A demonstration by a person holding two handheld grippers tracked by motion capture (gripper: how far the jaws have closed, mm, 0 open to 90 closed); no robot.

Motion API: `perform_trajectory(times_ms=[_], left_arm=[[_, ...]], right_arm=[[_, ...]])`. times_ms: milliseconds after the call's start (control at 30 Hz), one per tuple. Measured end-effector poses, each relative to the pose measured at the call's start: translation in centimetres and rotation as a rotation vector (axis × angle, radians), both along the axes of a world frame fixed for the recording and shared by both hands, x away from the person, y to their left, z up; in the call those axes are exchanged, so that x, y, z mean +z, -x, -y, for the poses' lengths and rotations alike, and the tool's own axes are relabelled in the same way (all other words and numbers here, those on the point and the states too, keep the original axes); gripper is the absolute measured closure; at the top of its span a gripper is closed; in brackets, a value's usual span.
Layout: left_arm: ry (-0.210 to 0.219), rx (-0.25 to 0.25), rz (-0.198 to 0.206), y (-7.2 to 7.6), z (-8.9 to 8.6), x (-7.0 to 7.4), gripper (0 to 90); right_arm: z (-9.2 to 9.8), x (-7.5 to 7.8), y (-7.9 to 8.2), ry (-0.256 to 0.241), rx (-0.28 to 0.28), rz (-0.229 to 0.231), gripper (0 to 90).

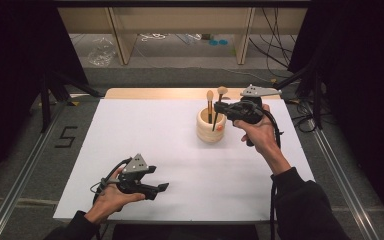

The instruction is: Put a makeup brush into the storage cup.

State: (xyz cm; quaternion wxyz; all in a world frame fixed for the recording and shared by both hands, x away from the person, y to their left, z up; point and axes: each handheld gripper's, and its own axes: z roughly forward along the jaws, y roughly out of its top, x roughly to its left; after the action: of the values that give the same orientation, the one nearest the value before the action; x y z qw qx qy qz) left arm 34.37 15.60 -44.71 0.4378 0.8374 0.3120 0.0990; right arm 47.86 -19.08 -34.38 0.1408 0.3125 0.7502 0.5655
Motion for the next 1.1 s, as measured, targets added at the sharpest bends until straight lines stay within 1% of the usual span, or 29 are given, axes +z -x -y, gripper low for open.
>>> perform_trajectory(times_ms=[33,67,100,133,167,200,333,367,400,467,500,533,600,667,700,733,767,800,833,867,900,933,967,1033,1067,1100], left_arm=[[0.002,0.0,0.005,0.0,0.0,0.0,25.0],[0.001,0.0,0.002,0.0,0.0,0.0,25.0],[0.003,0.002,0.005,0.0,0.0,0.0,25.0],[0.002,0.0,0.002,0.0,0.0,0.0,25.0],[0.002,0.0,0.002,0.0,0.0,0.0,25.0],[0.007,0.007,0.008,0.0,0.1,-0.1,25.0],[0.007,0.006,0.006,0.0,0.0,-0.1,25.1],[-0.018,-0.005,0.012,-0.1,-0.1,-0.1,25.1],[-0.016,0.0,0.004,-0.1,-0.1,-0.1,25.1],[-0.014,-0.006,0.005,-0.1,-0.1,-0.2,25.1],[0.0,0.003,0.002,-0.1,0.0,-0.3,25.1],[0.003,0.005,0.001,-0.1,0.0,-0.3,25.1],[0.006,0.007,0.0,-0.1,0.0,-0.3,25.1],[0.003,0.009,0.006,-0.1,0.0,-0.3,25.1],[0.002,0.009,0.006,-0.1,0.0,-0.3,25.1],[0.002,0.009,0.007,-0.1,0.0,-0.3,25.1],[0.003,0.01,0.007,-0.1,0.0,-0.2,25.1],[0.004,0.01,0.007,-0.1,0.0,-0.2,25.1],[0.003,0.006,0.004,-0.1,0.0,-0.2,25.1],[0.003,0.006,0.005,-0.1,0.0,-0.2,25.1],[0.005,0.007,0.004,-0.1,0.0,-0.2,25.0],[0.002,0.006,0.004,-0.1,-0.1,-0.2,25.0],[0.005,0.011,0.009,-0.1,0.0,-0.2,24.9],[-0.002,0.009,0.012,-0.1,-0.1,-0.2,24.7],[0.003,0.01,0.01,-0.1,0.0,-0.2,24.6],[0.004,0.009,0.009,-0.1,0.0,-0.2,24.4]], right_arm=[[0.1,0.1,-0.1,0.005,-0.006,-0.003,83.2],[0.1,0.2,-0.2,-0.008,-0.009,-0.003,83.2],[0.2,0.2,-0.4,0.001,-0.019,0.017,83.2],[0.2,0.3,-0.6,-0.007,-0.019,0.015,83.2],[0.3,0.3,-0.7,-0.001,-0.027,0.024,83.2],[0.3,0.3,-0.8,0.0,-0.027,0.025,83.1],[0.3,0.2,-1.5,0.005,-0.047,0.021,83.1],[0.3,0.2,-1.6,0.004,-0.049,0.021,83.1],[0.4,0.2,-1.8,0.01,-0.054,0.019,83.2],[0.3,0.1,-2.0,0.014,-0.057,0.025,83.2],[0.3,0.1,-2.2,0.013,-0.059,0.033,83.1],[0.3,0.1,-2.3,0.025,-0.064,0.032,83.1],[0.2,0.1,-2.5,0.017,-0.069,0.02,83.1],[0.2,0.0,-2.8,0.023,-0.072,0.037,83.1],[0.1,0.0,-2.9,0.03,-0.075,0.027,83.1],[0.1,-0.1,-3.1,0.031,-0.081,0.035,83.1],[0.1,-0.2,-3.1,0.029,-0.085,0.023,83.2],[0.1,-0.2,-3.3,0.037,-0.086,0.037,83.1],[0.0,-0.2,-3.4,0.033,-0.086,0.024,83.1],[0.0,-0.3,-3.6,0.037,-0.091,0.038,83.1],[0.0,-0.3,-3.7,0.041,-0.089,0.038,83.2],[-0.1,-0.4,-3.7,0.039,-0.094,0.026,83.1],[-0.1,-0.5,-3.9,0.037,-0.095,0.037,83.1],[-0.2,-0.7,-4.1,0.041,-0.094,0.028,83.1],[-0.3,-0.9,-4.3,0.042,-0.099,0.033,83.1],[-0.3,-0.9,-4.3,0.047,-0.102,0.01,83.1]])
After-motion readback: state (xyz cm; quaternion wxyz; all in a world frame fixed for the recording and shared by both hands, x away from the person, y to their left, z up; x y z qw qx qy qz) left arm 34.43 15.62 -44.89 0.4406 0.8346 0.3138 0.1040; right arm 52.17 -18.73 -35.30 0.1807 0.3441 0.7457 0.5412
